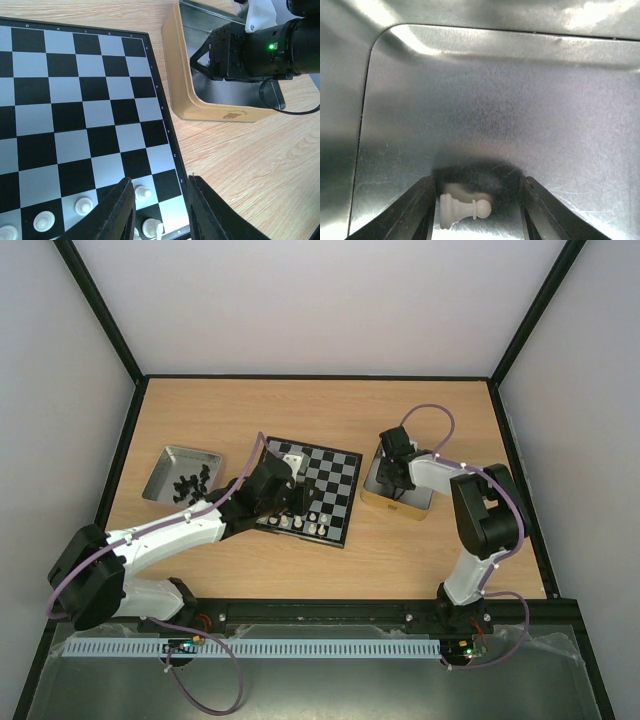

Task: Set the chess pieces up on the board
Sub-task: Pick up the chess piece from the storage box.

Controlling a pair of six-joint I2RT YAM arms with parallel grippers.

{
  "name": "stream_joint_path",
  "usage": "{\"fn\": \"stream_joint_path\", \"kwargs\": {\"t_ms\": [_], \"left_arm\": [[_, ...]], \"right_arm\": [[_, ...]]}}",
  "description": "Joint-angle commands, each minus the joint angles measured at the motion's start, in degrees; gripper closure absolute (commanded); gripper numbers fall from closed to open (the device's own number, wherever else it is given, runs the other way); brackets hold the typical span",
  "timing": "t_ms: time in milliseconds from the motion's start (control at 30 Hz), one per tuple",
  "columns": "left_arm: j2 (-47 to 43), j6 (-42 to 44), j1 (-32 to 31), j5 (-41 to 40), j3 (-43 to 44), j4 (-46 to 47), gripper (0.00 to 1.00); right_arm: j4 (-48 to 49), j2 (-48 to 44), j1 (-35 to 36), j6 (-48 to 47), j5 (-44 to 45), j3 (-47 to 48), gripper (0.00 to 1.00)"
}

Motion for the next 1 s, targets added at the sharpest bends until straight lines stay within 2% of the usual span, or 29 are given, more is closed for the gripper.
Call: {"fn": "stream_joint_path", "kwargs": {"t_ms": [0, 200, 333, 500, 967], "left_arm": [[-0.60, -0.01, 0.29, 0.37, -0.26, 1.12, 0.68], [-0.62, -0.02, 0.46, 0.28, -0.35, 1.11, 0.68], [-0.58, -0.02, 0.44, 0.26, -0.60, 1.28, 0.68], [-0.28, -0.15, 0.48, 0.59, -0.64, 1.71, 0.68], [-0.62, -0.16, 0.58, 0.48, -1.02, 1.73, 0.68]], "right_arm": [[-2.52, -3.50, -0.04, 2.17, 1.78, -1.61, 0.53], [-0.35, -8.04, -0.06, 7.38, -0.24, -3.69, 0.52], [1.68, -10.36, -0.06, 10.39, -4.89, -6.48, 0.51], [3.73, -10.33, -0.06, 16.15, -5.29, -8.54, 0.57], [4.58, -1.59, -0.06, 17.07, -1.59, -4.14, 0.64]]}}
